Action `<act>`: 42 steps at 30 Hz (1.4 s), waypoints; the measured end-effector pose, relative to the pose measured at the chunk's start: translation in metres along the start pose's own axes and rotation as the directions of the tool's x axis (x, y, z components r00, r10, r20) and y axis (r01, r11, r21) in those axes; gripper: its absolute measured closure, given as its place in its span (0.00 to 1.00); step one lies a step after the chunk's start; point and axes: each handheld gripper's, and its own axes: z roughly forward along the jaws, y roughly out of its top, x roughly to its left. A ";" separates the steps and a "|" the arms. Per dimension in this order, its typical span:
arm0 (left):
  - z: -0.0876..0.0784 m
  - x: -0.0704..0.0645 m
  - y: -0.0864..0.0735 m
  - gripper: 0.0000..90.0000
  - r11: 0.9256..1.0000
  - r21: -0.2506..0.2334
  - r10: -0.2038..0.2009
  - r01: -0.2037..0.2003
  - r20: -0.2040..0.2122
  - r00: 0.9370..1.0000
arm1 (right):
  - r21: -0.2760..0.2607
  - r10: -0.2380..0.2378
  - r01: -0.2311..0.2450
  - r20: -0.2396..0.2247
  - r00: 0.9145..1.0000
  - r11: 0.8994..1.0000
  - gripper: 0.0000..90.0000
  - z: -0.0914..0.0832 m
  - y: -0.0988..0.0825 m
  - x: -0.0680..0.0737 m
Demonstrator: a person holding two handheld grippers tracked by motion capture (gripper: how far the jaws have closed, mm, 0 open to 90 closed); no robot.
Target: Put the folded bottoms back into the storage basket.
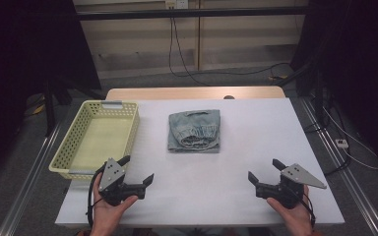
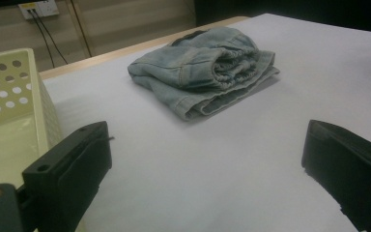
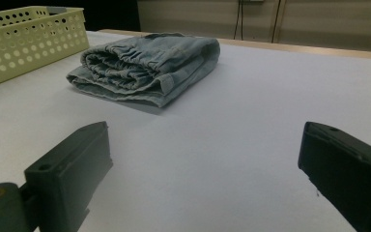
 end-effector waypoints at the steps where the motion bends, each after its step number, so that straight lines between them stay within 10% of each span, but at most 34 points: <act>1: 0.000 0.000 0.000 0.04 1.000 -0.002 0.000 0.000 0.004 1.000 | -0.001 0.001 -0.001 -0.003 1.000 1.000 0.05 0.000 0.000 0.000; 42: 0.053 -0.017 0.032 0.05 0.994 0.107 0.016 -0.027 0.096 0.995 | 0.029 0.005 -0.005 -0.011 1.000 1.000 0.05 0.004 -0.001 0.000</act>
